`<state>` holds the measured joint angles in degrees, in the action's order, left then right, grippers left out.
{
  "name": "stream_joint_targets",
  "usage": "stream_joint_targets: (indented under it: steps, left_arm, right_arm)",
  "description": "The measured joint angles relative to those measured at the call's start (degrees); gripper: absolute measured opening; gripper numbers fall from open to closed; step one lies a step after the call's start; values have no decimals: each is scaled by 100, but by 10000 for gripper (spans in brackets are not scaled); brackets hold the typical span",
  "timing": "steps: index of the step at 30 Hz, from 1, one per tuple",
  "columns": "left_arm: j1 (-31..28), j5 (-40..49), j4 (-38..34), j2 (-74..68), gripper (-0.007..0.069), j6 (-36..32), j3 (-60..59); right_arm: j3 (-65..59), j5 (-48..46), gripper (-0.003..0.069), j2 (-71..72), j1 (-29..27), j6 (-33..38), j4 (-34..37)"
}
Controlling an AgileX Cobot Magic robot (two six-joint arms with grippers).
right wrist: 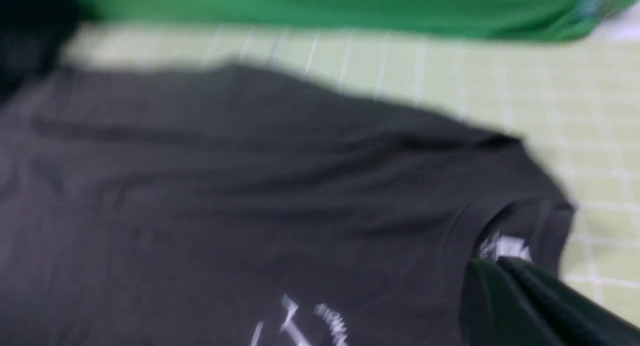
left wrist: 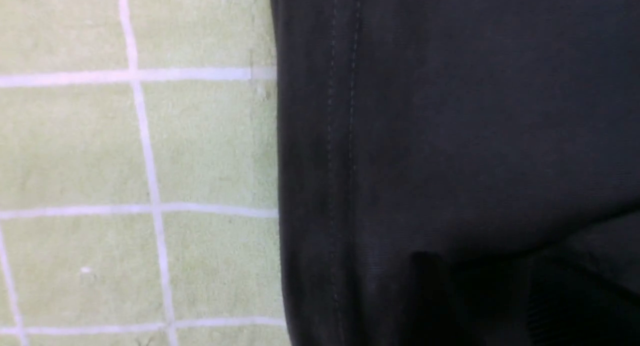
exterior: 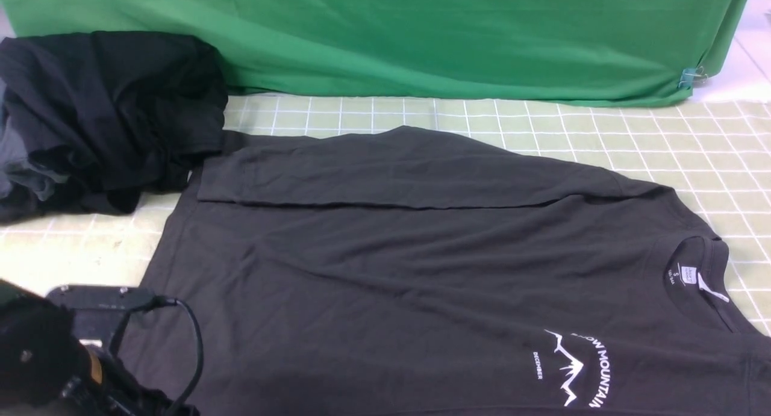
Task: Fold a long-sleeved shirt over a green coffee tablecloth.
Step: 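Grasp the left edge of the dark T-shirt lying flat on the table, then fold the left side of the black T-shirt inward over its body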
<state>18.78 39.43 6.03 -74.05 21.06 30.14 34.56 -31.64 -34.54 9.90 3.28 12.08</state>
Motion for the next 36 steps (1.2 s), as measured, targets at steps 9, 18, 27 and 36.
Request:
stream_joint_targets:
  steps: [9,18,27,36]
  left_arm:
    - [0,-184,-87,-123,449,3,-151]
    - [0,104,-700,-95,21,-637,-104]
    - [0,1146,-930,472,12,-909,1427]
    - [-629,1673,-418,-584,12,-1120,3991]
  right_arm:
    - [13,71,1,-307,515,53,58]
    - [13,71,4,-307,546,-54,58]
    - [13,36,10,-307,546,-194,62]
    - [961,-1946,10,-1043,546,455,62]
